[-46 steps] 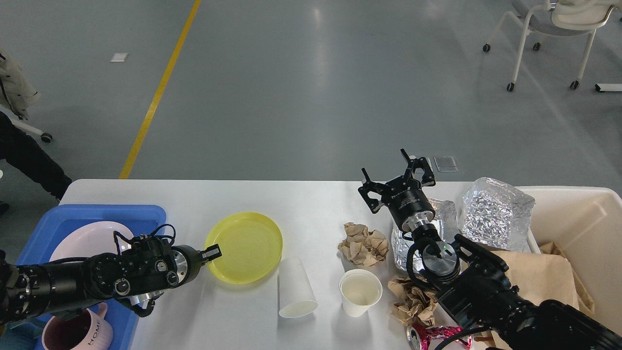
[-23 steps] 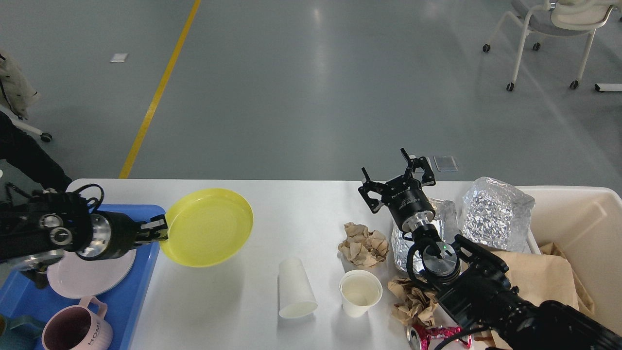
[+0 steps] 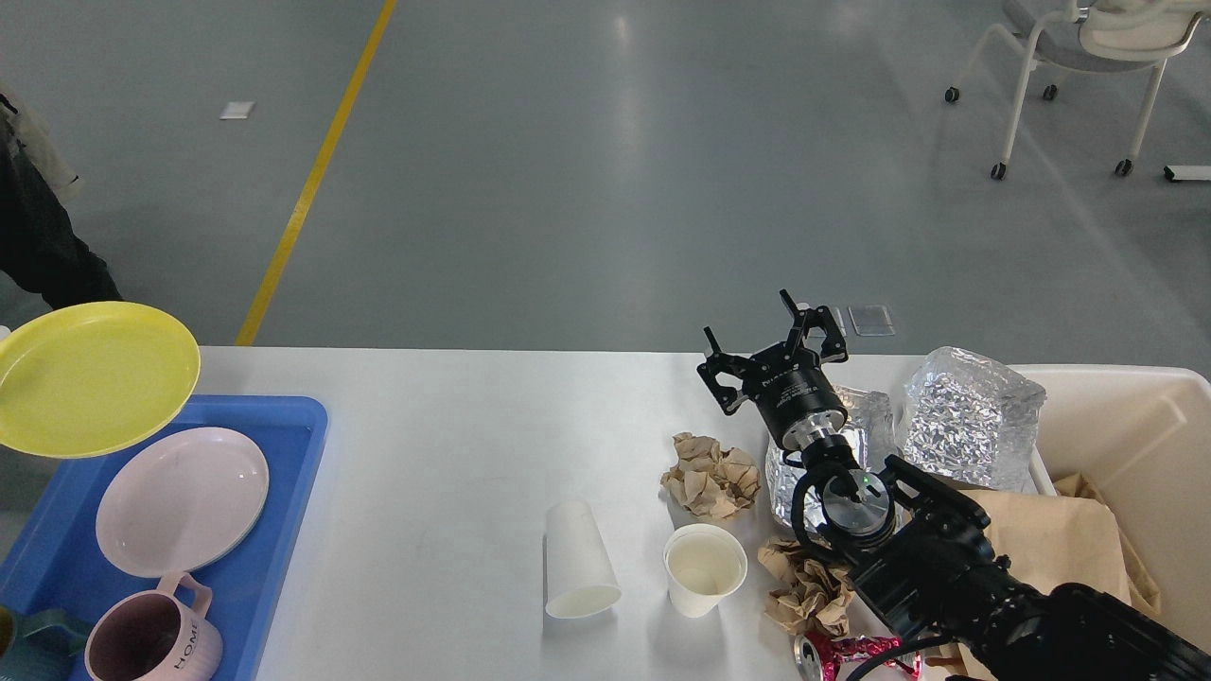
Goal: Tidy desktop
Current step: 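Lift the yellow plate and lay it on the white plate in the tray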
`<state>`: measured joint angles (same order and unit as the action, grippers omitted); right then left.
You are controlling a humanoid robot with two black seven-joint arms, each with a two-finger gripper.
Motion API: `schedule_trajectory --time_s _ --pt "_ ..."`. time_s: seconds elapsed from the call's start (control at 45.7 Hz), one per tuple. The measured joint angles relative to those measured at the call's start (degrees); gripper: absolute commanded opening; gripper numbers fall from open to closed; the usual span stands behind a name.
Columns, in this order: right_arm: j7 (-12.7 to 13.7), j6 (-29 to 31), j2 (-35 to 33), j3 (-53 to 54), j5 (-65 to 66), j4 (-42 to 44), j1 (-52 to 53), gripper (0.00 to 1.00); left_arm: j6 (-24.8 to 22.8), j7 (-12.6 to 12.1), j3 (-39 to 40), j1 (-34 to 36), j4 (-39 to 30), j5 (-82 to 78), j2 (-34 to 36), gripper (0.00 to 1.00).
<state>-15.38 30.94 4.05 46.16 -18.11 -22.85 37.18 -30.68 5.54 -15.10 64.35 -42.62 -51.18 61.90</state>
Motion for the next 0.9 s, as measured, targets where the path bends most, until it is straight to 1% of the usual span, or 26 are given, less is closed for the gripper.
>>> schedule_trajectory --time_s 0.022,0.088,0.153,0.241,0.46,0.591,0.635,0.744,0.81,0.876,0.898 --pt "0.00 0.00 0.00 0.00 -0.01 0.00 0.00 1.00 0.30 1.28 -0.06 -1.61 2.56 -0.11 -1.43 0.00" --pt "0.00 0.00 -0.01 0.00 0.00 0.00 0.00 1.00 1.50 3.76 -0.17 -5.40 7.63 -0.27 -4.64 0.00" --pt "0.00 0.00 -0.02 0.01 0.02 0.00 0.00 1.00 3.44 4.88 -0.18 -8.10 10.66 -0.27 -6.97 0.00" --pt "0.00 0.00 -0.01 0.01 0.01 0.00 0.00 1.00 5.75 5.29 -0.17 -10.93 12.24 -0.11 -9.19 0.00" --pt "0.00 0.00 -0.01 0.04 0.02 0.00 0.00 1.00 9.79 5.33 0.02 -15.71 13.03 0.33 -12.49 0.00" --pt "0.00 0.00 -0.01 0.04 0.01 0.00 0.00 1.00 11.27 5.04 0.18 -17.31 13.83 0.52 -14.64 0.00" --pt "0.00 0.00 -0.01 0.02 0.01 0.00 0.00 1.00 11.51 4.81 0.25 -17.57 14.07 0.54 -15.42 0.03" --pt "0.00 0.00 -0.01 0.00 0.01 0.00 0.00 1.00 11.69 4.67 0.47 -18.45 14.22 0.55 -15.87 0.15" --pt "0.00 0.00 -0.01 0.00 0.01 0.00 0.00 1.00 12.04 4.66 0.62 -18.77 14.23 0.55 -15.91 0.19" --pt "0.00 0.00 -0.01 0.00 0.01 0.00 0.00 1.00 12.39 4.65 0.68 -18.88 14.24 0.55 -15.97 0.34" --pt "0.00 0.00 -0.01 0.00 0.01 0.00 0.00 1.00 12.43 4.65 0.68 -18.89 14.25 0.56 -15.98 0.37"
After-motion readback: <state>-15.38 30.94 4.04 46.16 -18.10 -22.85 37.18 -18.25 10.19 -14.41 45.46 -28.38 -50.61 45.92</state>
